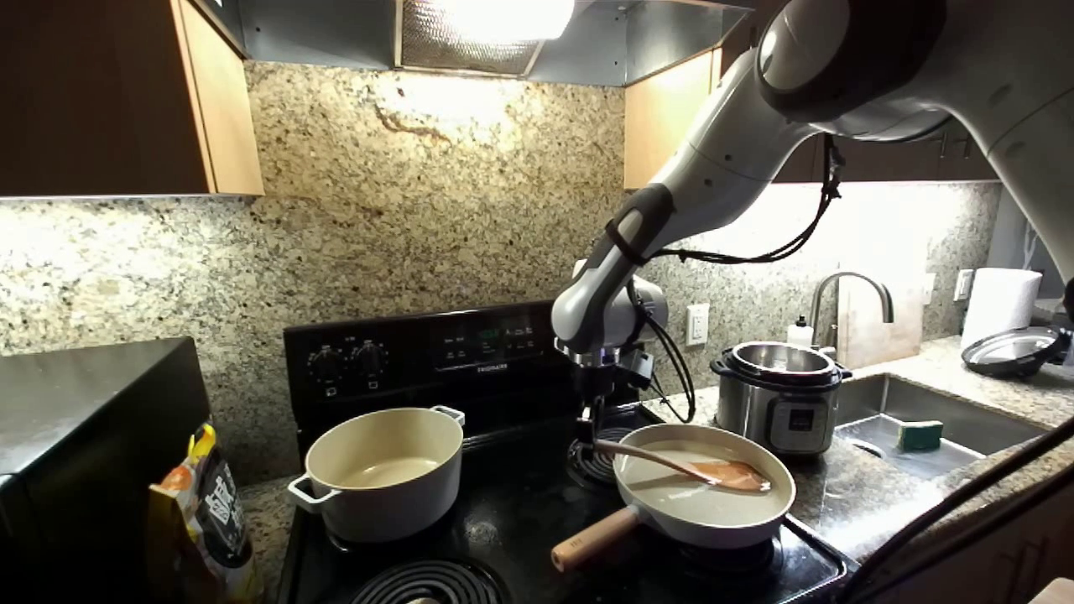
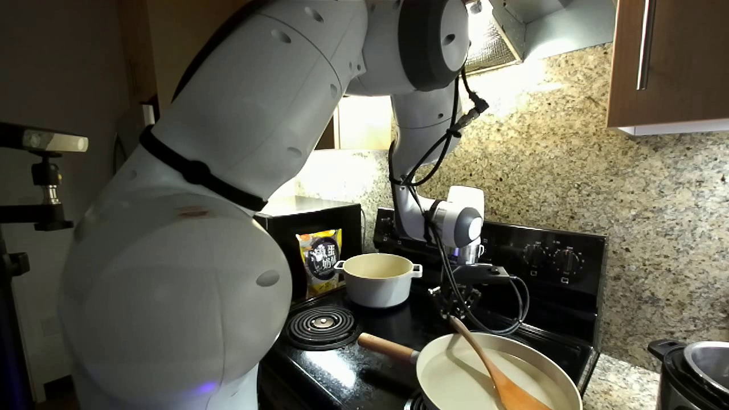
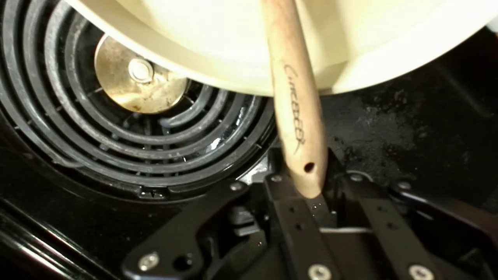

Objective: Pick up the cooking stick and stir in the pan

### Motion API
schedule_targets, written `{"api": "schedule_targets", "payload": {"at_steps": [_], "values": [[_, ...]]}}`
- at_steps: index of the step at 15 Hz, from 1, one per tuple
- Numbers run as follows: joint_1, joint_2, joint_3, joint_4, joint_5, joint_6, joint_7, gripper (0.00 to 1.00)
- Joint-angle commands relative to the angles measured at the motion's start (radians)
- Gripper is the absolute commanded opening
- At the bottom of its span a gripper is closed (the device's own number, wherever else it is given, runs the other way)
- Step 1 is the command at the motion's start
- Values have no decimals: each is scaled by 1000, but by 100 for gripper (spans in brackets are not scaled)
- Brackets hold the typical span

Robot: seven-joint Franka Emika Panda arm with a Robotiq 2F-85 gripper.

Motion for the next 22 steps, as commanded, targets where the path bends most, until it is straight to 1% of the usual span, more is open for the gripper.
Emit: {"api": "schedule_targets", "payload": {"at_steps": [1, 2, 6, 8, 9, 12, 15, 19, 22], "values": [[11, -55, -16, -56, -14, 6, 12, 9], [17, -62, -22, -64, -20, 11, 19, 11], [47, -110, -50, -114, -51, 47, 58, 11], [53, -143, -56, -157, -60, 98, 69, 11], [48, -159, -54, -186, -57, 145, 70, 11], [19, -191, -30, -257, -33, 287, 45, 11], [4, -203, -7, -293, -39, 378, 27, 11], [0, -213, 27, -310, -57, 443, 22, 11], [8, -218, 49, -302, -72, 456, 24, 11]]}}
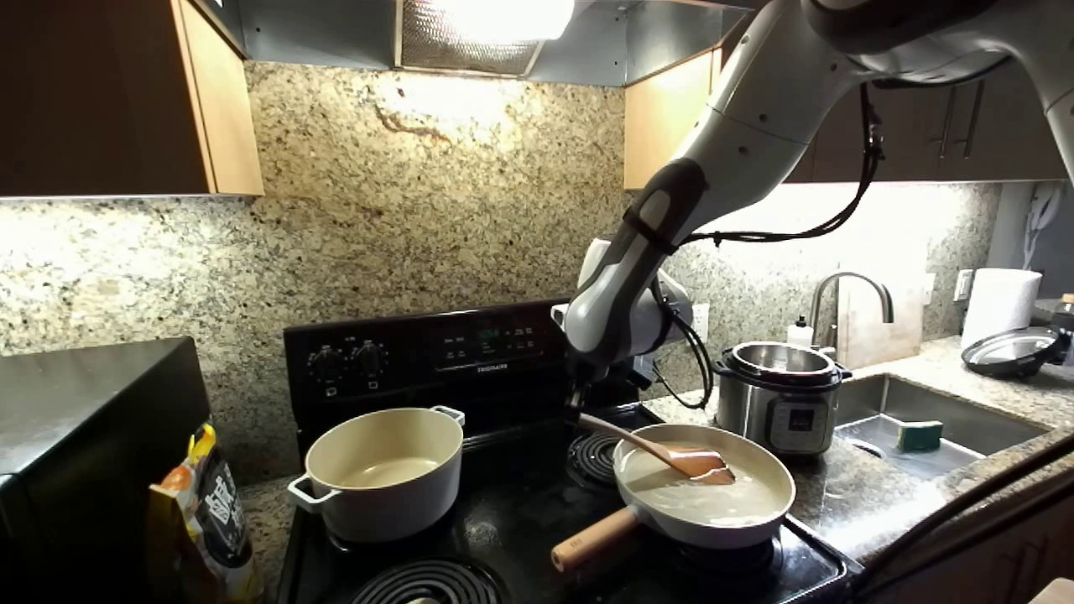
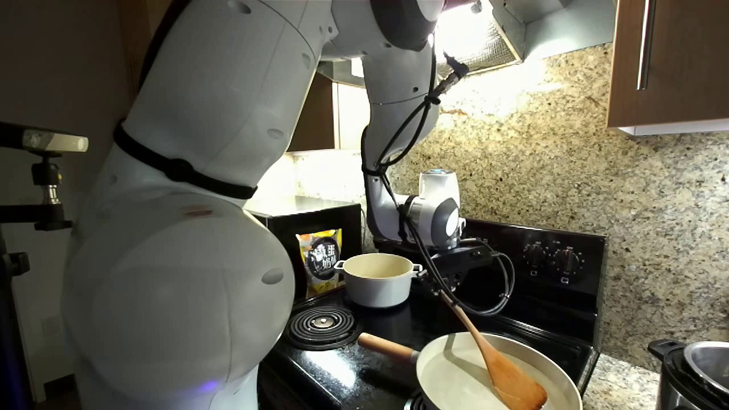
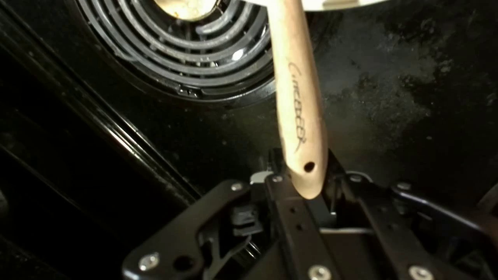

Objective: Pick up the cooking stick and stir in the pan

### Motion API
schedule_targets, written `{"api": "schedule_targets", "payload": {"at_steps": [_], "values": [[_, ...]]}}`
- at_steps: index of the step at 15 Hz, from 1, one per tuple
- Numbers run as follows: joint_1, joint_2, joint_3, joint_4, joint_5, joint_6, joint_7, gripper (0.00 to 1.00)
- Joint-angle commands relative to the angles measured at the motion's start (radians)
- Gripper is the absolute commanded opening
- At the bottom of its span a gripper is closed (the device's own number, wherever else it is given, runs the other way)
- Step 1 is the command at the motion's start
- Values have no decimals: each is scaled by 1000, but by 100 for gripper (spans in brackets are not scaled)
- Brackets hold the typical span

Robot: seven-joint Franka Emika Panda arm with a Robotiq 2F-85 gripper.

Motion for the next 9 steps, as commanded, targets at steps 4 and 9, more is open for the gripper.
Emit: {"api": "schedule_targets", "payload": {"at_steps": [4, 9], "values": [[-16, -10, 76, 10, -28, -18, -21, 11], [-72, 28, 182, 10, 30, -26, -44, 11]]}}
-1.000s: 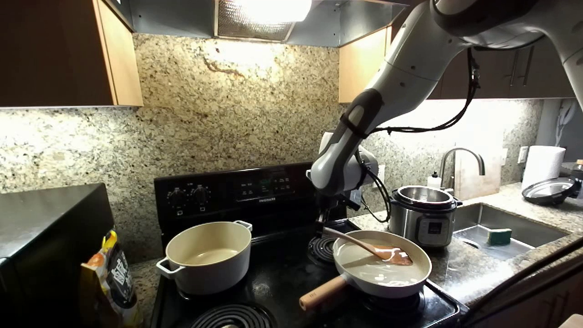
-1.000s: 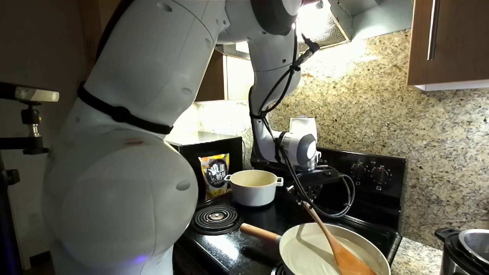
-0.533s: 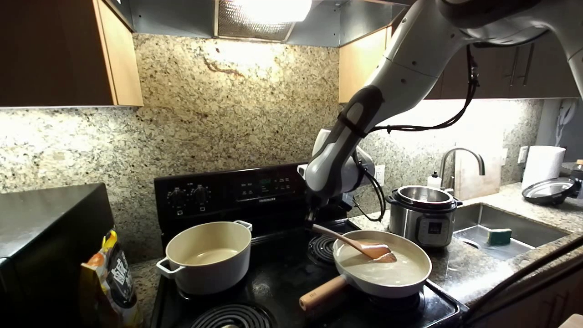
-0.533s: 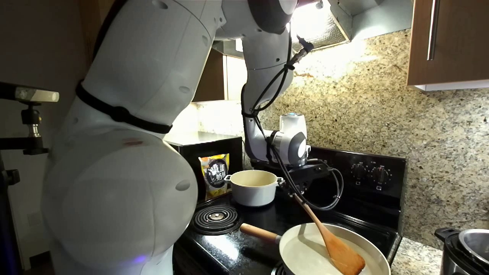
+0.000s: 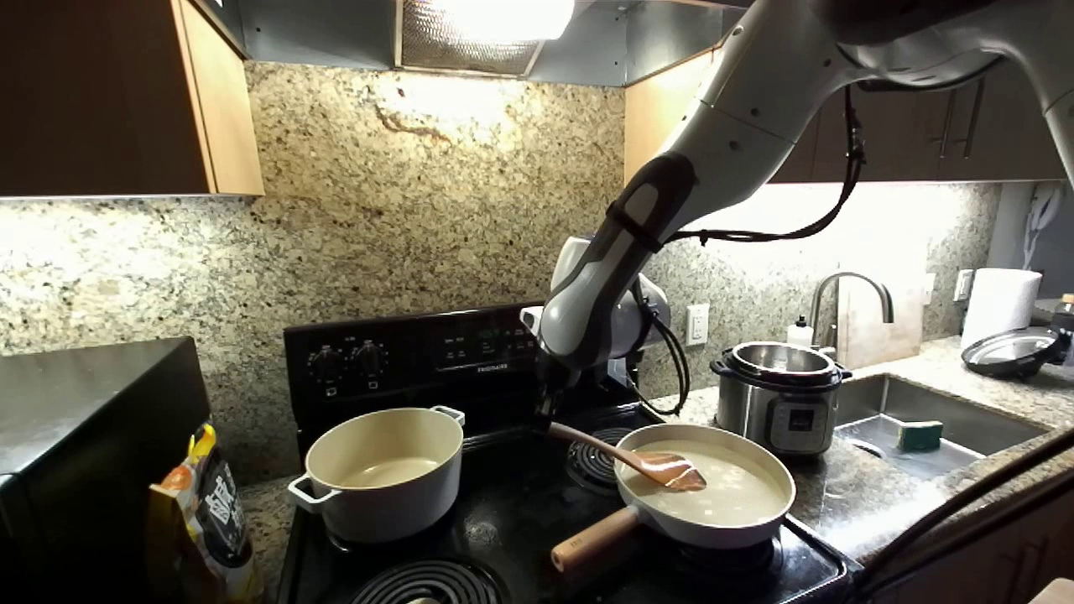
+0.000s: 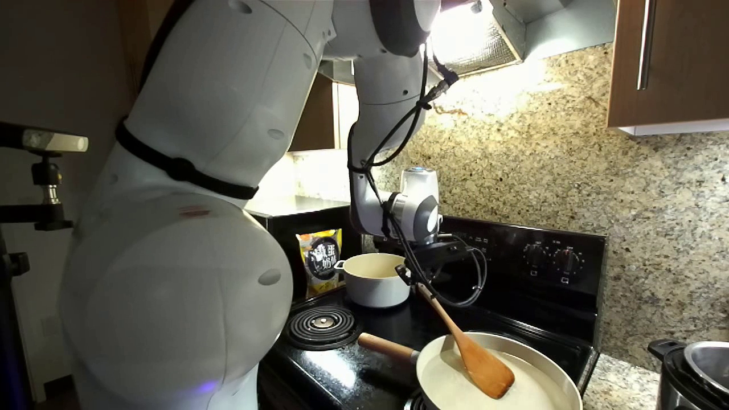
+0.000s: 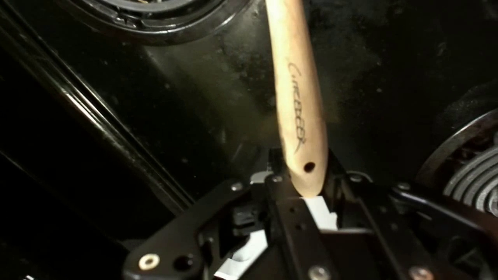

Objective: Pick up the cooking stick and stir in the pan

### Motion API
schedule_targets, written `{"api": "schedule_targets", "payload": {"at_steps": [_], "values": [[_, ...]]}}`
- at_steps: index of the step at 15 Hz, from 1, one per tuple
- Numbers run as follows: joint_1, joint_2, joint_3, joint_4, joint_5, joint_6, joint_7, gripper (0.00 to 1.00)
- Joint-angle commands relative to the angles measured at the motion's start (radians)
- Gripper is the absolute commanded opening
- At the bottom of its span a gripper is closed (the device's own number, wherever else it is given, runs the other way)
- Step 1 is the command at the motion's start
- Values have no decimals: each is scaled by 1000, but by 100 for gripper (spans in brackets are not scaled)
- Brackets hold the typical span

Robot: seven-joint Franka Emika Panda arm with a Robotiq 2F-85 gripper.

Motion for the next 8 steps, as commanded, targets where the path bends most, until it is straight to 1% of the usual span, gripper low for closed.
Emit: {"api": "schedule_targets", "payload": {"at_steps": [1, 5, 8], "values": [[-71, 25, 87, -2, 57, -18, -40, 11], [-131, 33, 136, -29, 120, -35, -20, 11], [-193, 42, 156, -26, 189, -83, -34, 11]]}}
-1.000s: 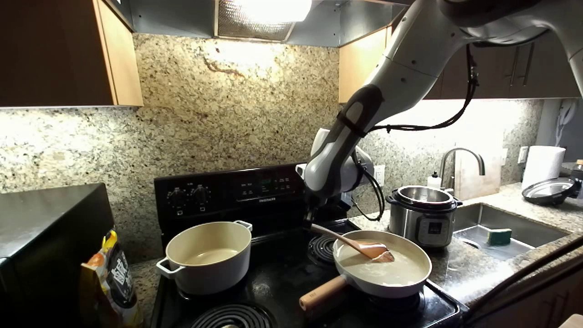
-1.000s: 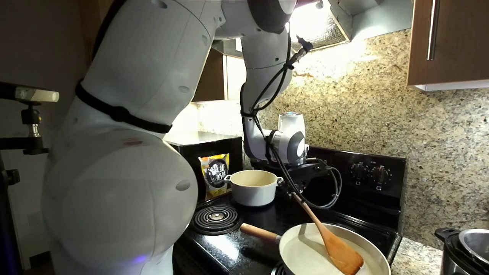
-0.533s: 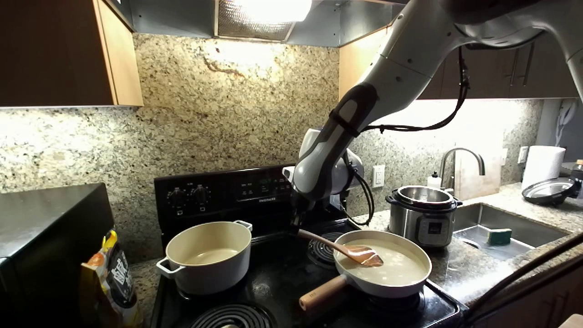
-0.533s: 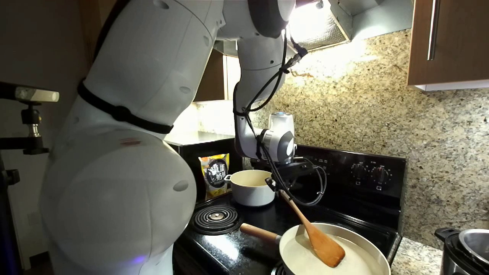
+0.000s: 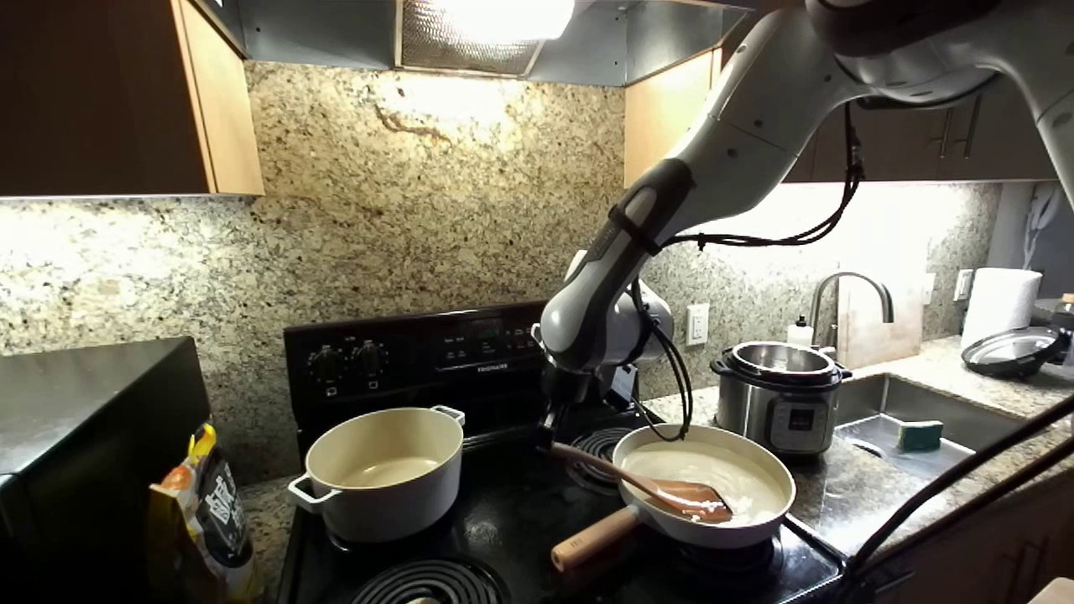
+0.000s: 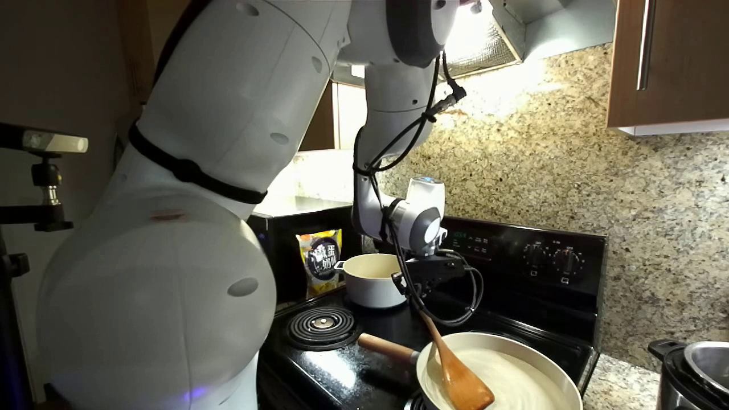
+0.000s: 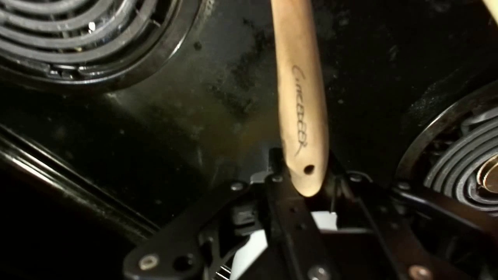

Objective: Pick up the cooking stick and stir in the pan

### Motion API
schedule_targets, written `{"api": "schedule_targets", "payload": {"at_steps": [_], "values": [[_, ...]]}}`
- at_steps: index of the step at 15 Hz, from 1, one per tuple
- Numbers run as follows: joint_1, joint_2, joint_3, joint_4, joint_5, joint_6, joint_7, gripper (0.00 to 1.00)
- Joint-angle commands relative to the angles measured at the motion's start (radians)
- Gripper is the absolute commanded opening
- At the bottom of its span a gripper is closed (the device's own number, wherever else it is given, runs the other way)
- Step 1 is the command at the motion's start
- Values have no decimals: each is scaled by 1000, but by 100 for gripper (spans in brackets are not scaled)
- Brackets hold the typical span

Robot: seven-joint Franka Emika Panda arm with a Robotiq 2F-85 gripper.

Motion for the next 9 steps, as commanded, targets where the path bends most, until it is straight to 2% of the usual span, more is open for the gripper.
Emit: {"api": "schedule_targets", "payload": {"at_steps": [1, 7, 9], "values": [[-98, 0, 47, -18, 97, -37, -45, 11], [-245, -6, 71, -26, 199, -22, -128, 11], [-269, -8, 68, -9, 213, -22, -157, 11]]}}
